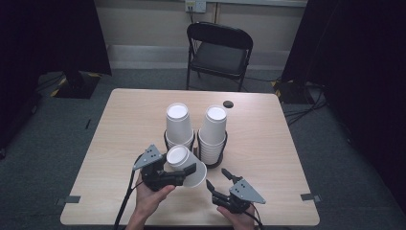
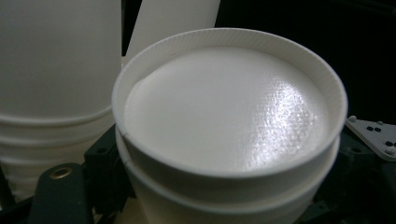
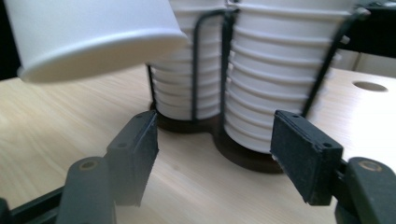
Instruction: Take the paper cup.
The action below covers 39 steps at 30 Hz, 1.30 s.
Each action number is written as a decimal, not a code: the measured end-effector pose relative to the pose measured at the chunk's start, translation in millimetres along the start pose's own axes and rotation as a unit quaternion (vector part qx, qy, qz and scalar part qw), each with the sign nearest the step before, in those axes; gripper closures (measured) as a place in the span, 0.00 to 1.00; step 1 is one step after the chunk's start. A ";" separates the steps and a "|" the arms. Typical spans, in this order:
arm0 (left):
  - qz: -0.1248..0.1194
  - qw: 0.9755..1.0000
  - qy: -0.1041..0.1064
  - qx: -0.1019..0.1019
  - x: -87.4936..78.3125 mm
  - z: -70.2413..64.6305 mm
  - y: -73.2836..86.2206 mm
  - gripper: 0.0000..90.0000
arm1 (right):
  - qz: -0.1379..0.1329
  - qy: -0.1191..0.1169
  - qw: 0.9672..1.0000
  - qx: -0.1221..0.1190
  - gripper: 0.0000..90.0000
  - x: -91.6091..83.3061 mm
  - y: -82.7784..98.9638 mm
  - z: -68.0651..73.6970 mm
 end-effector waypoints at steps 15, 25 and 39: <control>0.006 0.996 0.001 -0.084 -17.1 4.6 21.0 0.23 | -0.053 -0.074 0.996 -0.006 0.46 8.7 -1.3 24.4; 0.004 0.993 0.022 -0.119 -16.8 2.3 20.7 0.22 | -0.090 -0.100 0.990 -0.032 0.58 16.8 -3.4 29.0; 0.016 0.991 0.050 -0.123 -9.9 -7.8 20.4 0.22 | -0.130 -0.102 0.984 -0.067 0.78 24.8 -9.8 27.6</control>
Point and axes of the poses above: each handheld gripper's, and its own axes: x roughly forward along the jaws, y roughly out of its underside, z roughly to its left, the point moved 1 cm from there along x, roughly forward along the jaws, and after that the axes turned 13 degrees about -z, right-handed, at the moved point
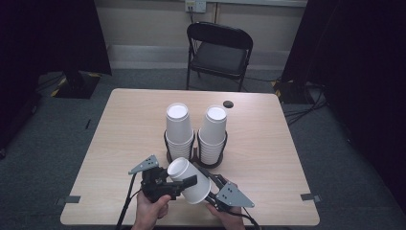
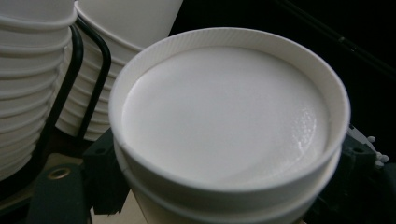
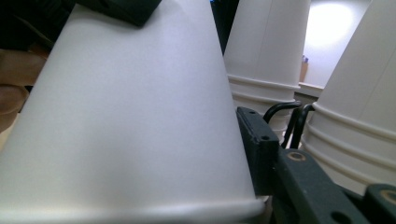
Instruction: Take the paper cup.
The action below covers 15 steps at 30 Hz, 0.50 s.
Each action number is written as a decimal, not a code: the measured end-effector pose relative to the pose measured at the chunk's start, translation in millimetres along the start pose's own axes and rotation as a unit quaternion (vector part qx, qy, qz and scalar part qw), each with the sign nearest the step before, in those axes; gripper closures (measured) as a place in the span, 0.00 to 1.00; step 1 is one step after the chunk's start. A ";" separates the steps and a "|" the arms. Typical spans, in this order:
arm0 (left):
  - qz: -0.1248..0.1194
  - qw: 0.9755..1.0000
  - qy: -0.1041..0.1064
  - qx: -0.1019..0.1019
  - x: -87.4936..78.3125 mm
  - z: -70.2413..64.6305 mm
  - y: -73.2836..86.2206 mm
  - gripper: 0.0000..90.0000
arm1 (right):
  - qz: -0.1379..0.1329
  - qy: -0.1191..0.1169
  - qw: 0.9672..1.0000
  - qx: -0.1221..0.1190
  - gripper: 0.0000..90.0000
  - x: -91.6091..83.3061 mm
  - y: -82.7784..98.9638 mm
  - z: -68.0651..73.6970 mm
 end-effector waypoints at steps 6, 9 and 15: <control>-0.001 1.000 -0.003 0.023 -1.9 1.4 -0.8 0.17 | -0.006 0.001 1.000 -0.003 0.89 -3.6 -1.3 0.1; 0.000 1.000 0.001 0.025 -2.8 2.4 -0.4 0.16 | -0.009 0.002 1.000 -0.004 0.90 -3.7 -1.3 1.1; -0.002 0.999 0.005 0.034 -2.4 2.8 0.0 0.13 | -0.014 0.006 1.000 -0.003 0.92 -4.8 -2.9 1.6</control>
Point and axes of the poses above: each handheld gripper's, and its own axes: x roughly forward along the jaws, y roughly out of its underside, z roughly to its left, the point moved 1 cm from there along x, roughly forward along the jaws, and after that the axes turned 13 degrees about -z, right-handed, at the moved point
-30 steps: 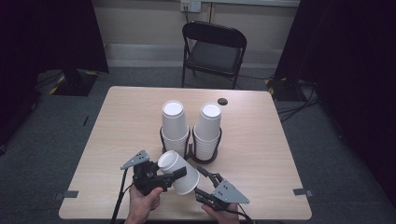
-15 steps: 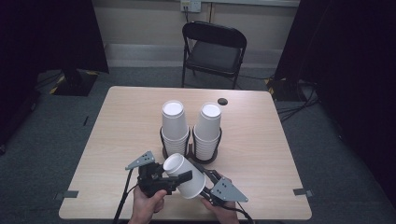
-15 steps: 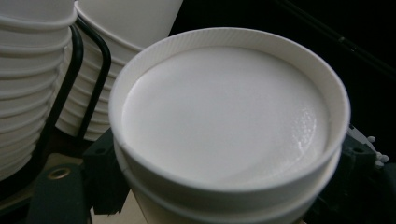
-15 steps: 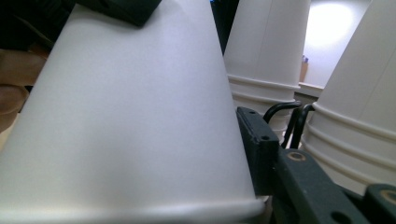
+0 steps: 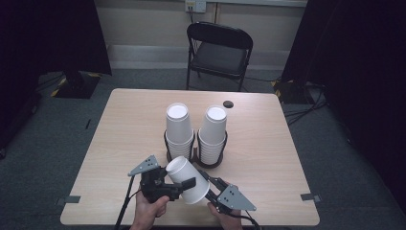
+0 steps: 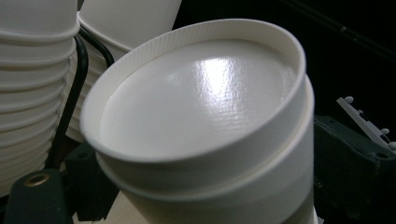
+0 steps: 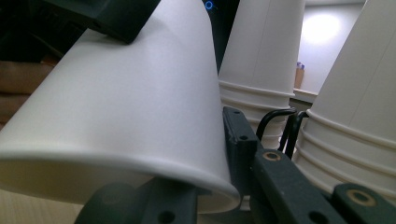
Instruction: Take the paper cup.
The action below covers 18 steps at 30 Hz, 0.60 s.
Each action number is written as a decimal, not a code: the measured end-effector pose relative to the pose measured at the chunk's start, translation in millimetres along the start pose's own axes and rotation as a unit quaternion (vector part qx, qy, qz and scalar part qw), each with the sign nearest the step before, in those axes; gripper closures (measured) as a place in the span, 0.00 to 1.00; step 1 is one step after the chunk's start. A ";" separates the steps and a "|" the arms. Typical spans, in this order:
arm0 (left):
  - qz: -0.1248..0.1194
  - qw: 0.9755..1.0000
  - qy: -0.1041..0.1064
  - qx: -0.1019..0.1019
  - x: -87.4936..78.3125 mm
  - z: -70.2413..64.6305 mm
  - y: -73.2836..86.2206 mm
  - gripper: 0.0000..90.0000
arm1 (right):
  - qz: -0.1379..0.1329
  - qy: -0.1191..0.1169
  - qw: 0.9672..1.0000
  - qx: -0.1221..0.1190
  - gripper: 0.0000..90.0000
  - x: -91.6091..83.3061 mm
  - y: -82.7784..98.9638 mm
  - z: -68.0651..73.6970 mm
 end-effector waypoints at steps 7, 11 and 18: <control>0.008 1.000 0.009 0.008 -0.9 0.9 0.1 0.09 | -0.003 0.008 1.000 0.004 0.94 -2.3 -1.3 -0.8; 0.013 1.000 0.011 0.015 -2.2 0.0 0.3 0.08 | -0.002 0.009 1.000 0.004 0.94 -2.9 -2.4 -2.3; 0.006 1.000 0.011 0.013 -4.0 1.2 2.5 0.06 | 0.002 0.006 1.000 0.009 0.95 -4.1 -4.2 -4.4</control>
Point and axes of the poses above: each handheld gripper's, and its own axes: x roughly forward along the jaws, y roughly out of its underside, z roughly to its left, the point moved 1 cm from there along x, roughly forward along the jaws, and after that the axes turned 13 degrees about -z, right-handed, at the moved point
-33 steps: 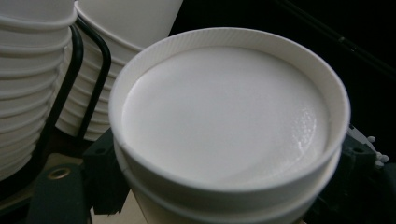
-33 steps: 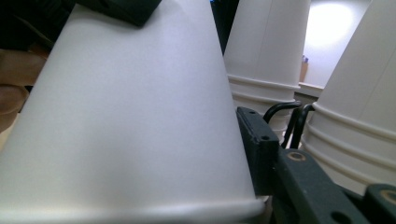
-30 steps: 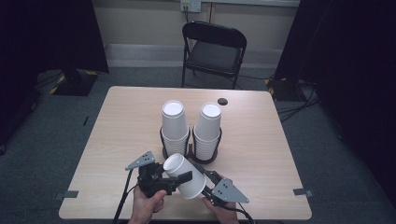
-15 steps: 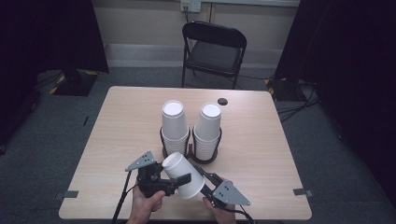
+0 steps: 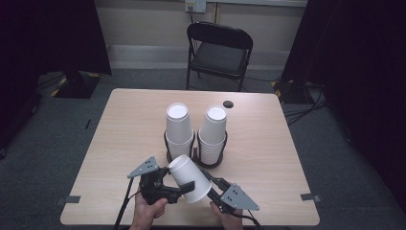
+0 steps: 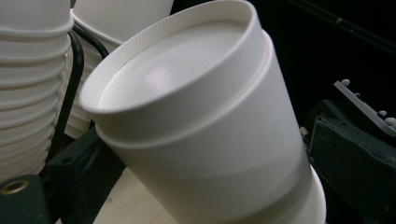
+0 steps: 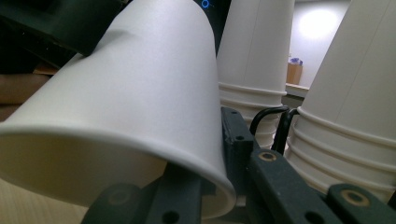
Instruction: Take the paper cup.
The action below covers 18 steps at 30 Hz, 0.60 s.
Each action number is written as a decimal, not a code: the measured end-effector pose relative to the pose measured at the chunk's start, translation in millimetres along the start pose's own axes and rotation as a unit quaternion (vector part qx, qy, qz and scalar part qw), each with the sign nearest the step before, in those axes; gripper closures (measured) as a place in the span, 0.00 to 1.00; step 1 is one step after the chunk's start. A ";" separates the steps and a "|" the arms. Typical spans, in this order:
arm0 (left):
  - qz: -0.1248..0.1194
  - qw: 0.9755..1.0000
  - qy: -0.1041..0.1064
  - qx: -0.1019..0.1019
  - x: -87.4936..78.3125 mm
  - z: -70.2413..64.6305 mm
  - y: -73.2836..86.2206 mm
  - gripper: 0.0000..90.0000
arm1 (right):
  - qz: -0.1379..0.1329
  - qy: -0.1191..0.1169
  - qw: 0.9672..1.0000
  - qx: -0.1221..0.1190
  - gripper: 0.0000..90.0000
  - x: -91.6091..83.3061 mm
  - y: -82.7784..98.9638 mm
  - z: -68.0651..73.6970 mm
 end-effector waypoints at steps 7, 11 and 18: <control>0.002 0.999 -0.022 0.031 -5.1 -1.4 -1.7 0.05 | 0.011 0.015 1.000 0.013 0.96 -4.2 -0.1 -5.3; -0.005 0.999 -0.020 0.042 -6.9 -1.7 -3.1 0.11 | 0.015 0.018 1.000 0.017 0.96 -6.8 -1.0 -8.0; -0.008 0.996 -0.020 0.082 -11.9 3.3 1.6 0.16 | 0.040 0.027 0.998 0.038 0.96 -6.0 0.5 -13.5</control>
Point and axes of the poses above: each handheld gripper's, and its own axes: x roughly forward along the jaws, y roughly out of its underside, z roughly to its left, the point moved 1 cm from there along x, roughly forward along the jaws, and after that the axes turned 13 degrees about -z, right-handed, at the moved point
